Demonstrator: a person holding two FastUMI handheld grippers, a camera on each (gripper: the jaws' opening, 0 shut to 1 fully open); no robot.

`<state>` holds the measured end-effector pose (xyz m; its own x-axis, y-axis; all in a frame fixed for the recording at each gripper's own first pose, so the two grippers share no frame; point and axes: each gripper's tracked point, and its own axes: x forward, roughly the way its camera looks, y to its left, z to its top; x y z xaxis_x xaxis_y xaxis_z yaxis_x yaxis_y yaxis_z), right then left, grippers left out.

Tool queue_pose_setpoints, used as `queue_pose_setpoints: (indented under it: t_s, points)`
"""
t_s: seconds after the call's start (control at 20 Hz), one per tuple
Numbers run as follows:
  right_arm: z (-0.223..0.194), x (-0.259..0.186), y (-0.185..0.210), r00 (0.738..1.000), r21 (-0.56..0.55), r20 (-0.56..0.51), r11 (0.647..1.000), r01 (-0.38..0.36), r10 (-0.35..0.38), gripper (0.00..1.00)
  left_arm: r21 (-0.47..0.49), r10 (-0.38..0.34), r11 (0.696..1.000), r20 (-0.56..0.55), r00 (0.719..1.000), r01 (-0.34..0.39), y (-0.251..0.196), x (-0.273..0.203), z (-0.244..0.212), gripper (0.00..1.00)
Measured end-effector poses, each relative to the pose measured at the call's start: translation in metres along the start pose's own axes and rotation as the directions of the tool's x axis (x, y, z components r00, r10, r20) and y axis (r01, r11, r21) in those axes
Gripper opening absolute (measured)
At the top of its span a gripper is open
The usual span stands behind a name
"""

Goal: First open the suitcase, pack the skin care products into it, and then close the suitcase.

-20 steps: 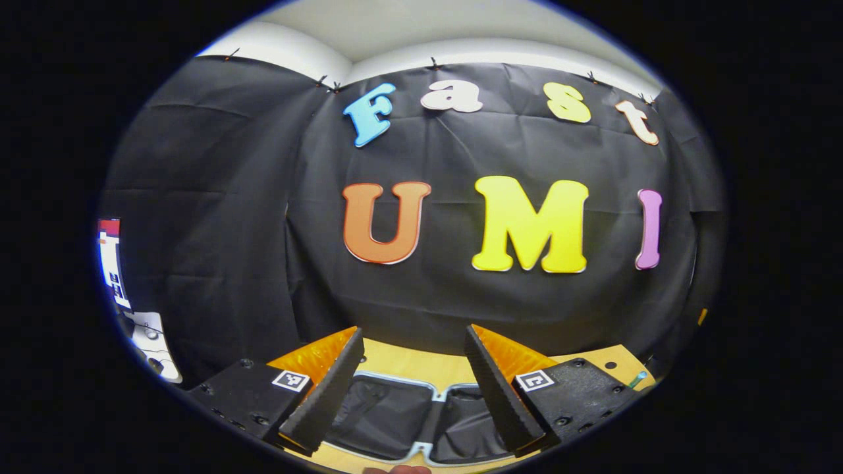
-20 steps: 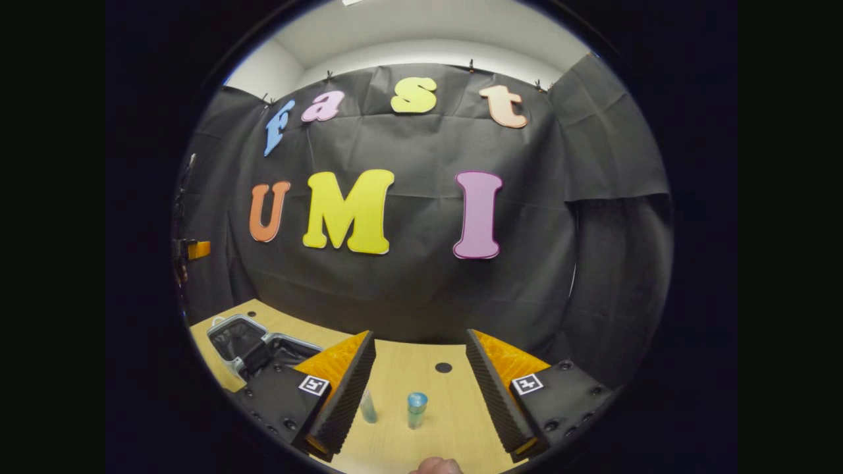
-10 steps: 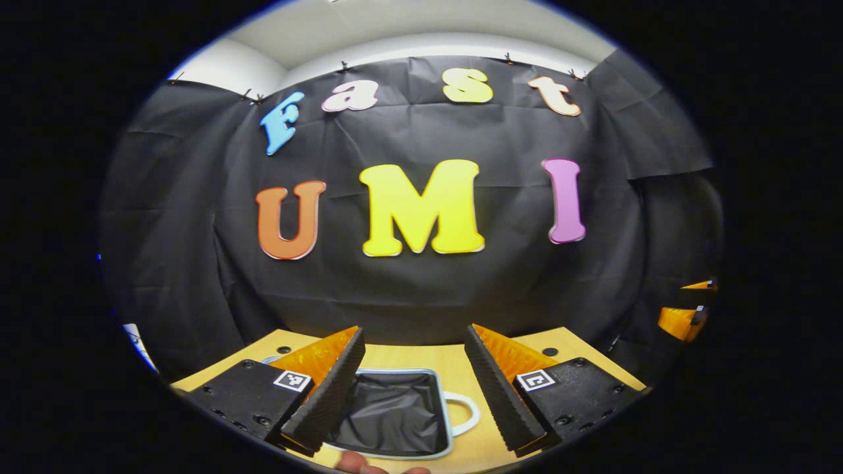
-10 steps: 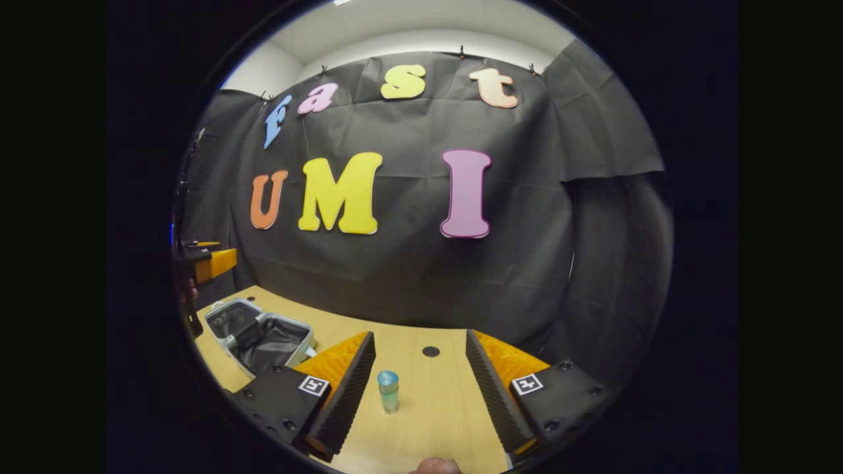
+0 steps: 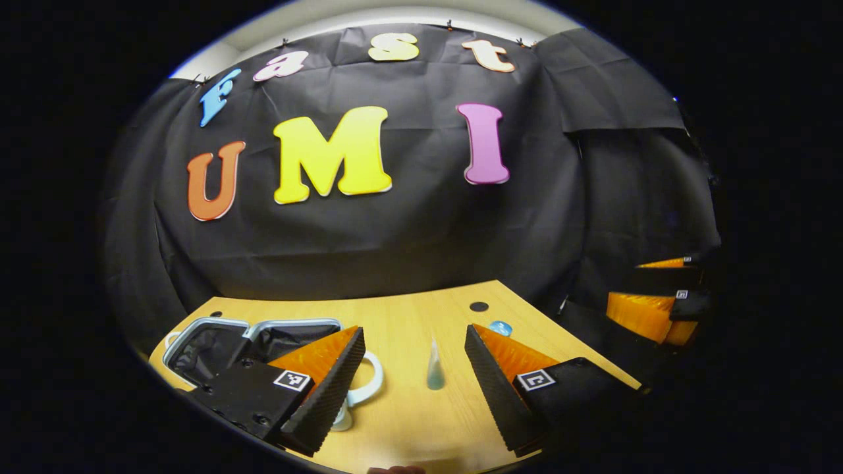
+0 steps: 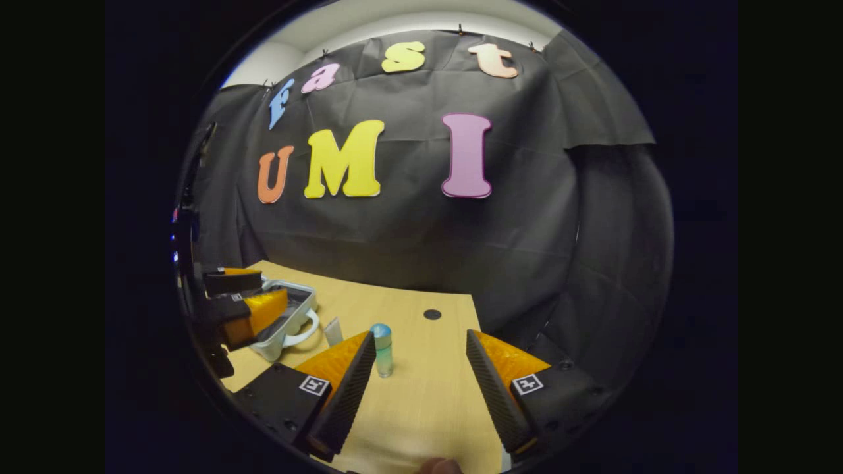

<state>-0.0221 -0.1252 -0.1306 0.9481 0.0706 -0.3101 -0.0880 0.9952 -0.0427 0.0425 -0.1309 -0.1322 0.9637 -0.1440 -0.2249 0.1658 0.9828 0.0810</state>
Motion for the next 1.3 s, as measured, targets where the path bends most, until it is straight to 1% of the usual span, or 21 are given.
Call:
queue_pose_setpoints:
  t_s: [0.1, 0.25, 0.4, 0.45, 0.55, 0.7, 0.85, 0.95, 1.0, 1.1, 1.15, 1.2, 1.25, 1.3]
  points:
    - [-0.006, -0.002, -0.014, 1.0, -0.009, -0.012, 1.0, 0.02, -0.02, 0.82, -0.008, -0.024, 1.0, -0.031, 0.999, 0.024, -0.012, 0.013, -0.019, 0.98]
    - [-0.016, -0.006, -0.033, 0.998, -0.017, -0.038, 0.998, 0.052, -0.053, 0.82, -0.022, -0.025, 0.999, -0.092, 0.995, 0.023, -0.019, 0.033, -0.056, 0.98]
    - [-0.017, -0.018, -0.043, 0.997, 0.024, -0.056, 0.998, 0.057, -0.056, 0.82, -0.032, -0.025, 0.999, -0.147, 0.989, 0.021, -0.022, 0.058, -0.09, 0.98]
    - [-0.016, -0.021, -0.044, 0.996, 0.022, -0.057, 0.998, 0.064, -0.062, 0.83, -0.033, -0.024, 0.999, -0.16, 0.987, 0.019, -0.022, 0.068, -0.1, 0.98]
    - [-0.02, -0.025, -0.048, 0.995, 0.006, -0.07, 0.997, 0.072, -0.071, 0.82, -0.046, -0.02, 0.999, -0.199, 0.98, 0.011, -0.023, 0.083, -0.12, 0.98]
    - [-0.031, -0.03, -0.056, 0.991, -0.011, -0.102, 0.996, 0.088, -0.089, 0.81, -0.056, -0.009, 0.998, -0.244, 0.97, -0.005, -0.021, 0.104, -0.141, 0.98]
    - [-0.035, -0.03, -0.061, 0.988, -0.005, -0.117, 0.995, 0.104, -0.104, 0.82, -0.062, -0.021, 0.998, -0.266, 0.964, 0.005, -0.024, 0.117, -0.152, 0.98]
    - [-0.034, -0.028, -0.06, 0.988, -0.001, -0.117, 0.994, 0.106, -0.105, 0.81, -0.074, -0.028, 0.997, -0.287, 0.957, 0.006, -0.025, 0.125, -0.159, 0.93]
    - [-0.033, -0.028, -0.059, 0.988, -0.001, -0.116, 0.994, 0.106, -0.105, 0.82, -0.083, -0.032, 0.997, -0.3, 0.953, 0.008, -0.025, 0.128, -0.162, 0.86]
    - [-0.032, -0.027, -0.057, 0.988, -0.001, -0.115, 0.995, 0.104, -0.103, 0.83, -0.089, -0.041, 0.996, -0.329, 0.944, 0.013, -0.027, 0.133, -0.171, 0.8]
    - [-0.032, -0.027, -0.056, 0.989, 0.005, -0.115, 0.995, 0.099, -0.098, 0.82, -0.078, -0.042, 0.997, -0.35, 0.936, 0.015, -0.027, 0.134, -0.176, 0.78]
    - [-0.032, -0.027, -0.055, 0.988, 0.009, -0.118, 0.995, 0.1, -0.098, 0.83, -0.08, -0.047, 0.997, -0.356, 0.933, 0.02, -0.028, 0.134, -0.177, 0.76]
    - [-0.033, -0.028, -0.054, 0.988, 0.008, -0.12, 0.995, 0.1, -0.098, 0.82, -0.082, -0.055, 0.996, -0.349, 0.936, 0.028, -0.03, 0.138, -0.174, 0.76]
    - [-0.033, -0.027, -0.053, 0.988, 0.008, -0.121, 0.995, 0.098, -0.097, 0.82, -0.068, -0.043, 0.997, -0.346, 0.937, 0.021, -0.028, 0.139, -0.173, 0.69]
